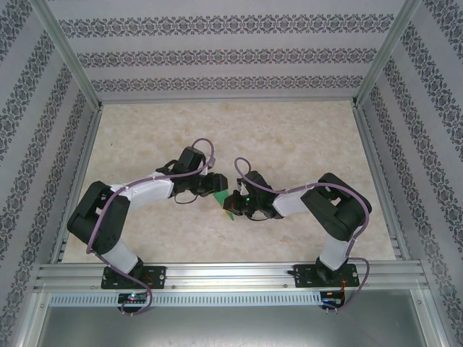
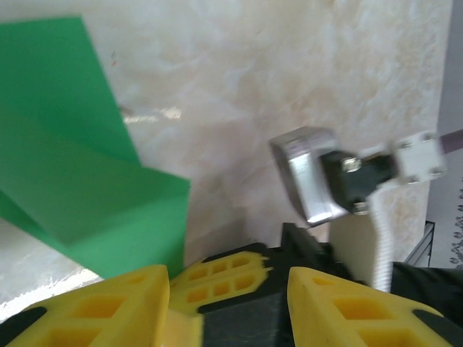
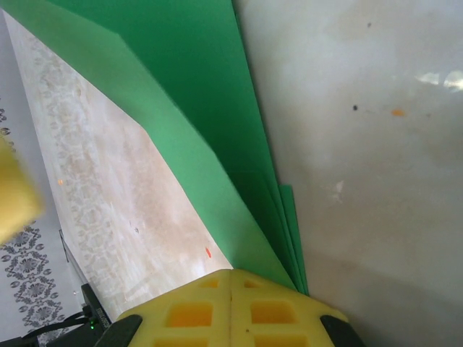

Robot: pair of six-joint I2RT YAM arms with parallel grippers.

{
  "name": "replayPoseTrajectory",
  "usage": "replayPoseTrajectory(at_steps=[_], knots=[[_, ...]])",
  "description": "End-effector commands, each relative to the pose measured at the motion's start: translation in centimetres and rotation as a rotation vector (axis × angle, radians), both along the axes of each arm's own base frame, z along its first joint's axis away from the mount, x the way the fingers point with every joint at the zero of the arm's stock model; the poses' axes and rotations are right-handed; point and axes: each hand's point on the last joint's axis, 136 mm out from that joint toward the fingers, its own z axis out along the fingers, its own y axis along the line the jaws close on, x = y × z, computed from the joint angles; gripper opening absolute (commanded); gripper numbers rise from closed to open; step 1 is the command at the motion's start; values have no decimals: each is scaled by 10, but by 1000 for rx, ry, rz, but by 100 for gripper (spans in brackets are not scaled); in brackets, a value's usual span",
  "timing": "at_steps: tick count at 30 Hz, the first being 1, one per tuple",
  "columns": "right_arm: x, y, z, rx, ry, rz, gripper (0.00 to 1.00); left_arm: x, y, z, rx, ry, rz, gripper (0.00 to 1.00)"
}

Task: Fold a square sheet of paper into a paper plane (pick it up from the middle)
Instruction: Fold the wing for the fifth time at the center of the table.

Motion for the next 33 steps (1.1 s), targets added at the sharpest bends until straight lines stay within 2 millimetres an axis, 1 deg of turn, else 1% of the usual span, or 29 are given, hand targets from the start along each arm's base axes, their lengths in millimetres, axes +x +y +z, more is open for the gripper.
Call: replayPoseTrajectory(at_steps=[1,4,9,12,18,24,33], knots=[[-33,-32,-47,-164,149,13,0,5,-13,4,-64,-43,-28,47],[-33,-32,-48,-166,148,13,0,9,-18,0,-79,-45,-38,47],[-34,-33,-48,-166,151,11,0,13,-14,-25,-28,-14,-14,45],[-36,-35,-48,-169,156,10,0,17,-12,-35,-2,-19,-8,44],[-49,-44,-56,-214,186,33,0,29,-6,-39,62,-51,-12,43],[-62,-52,-62,-247,214,78,0,39,7,-46,100,-54,3,43],[-63,-55,-61,-253,212,71,0,46,24,-64,125,-41,9,43]])
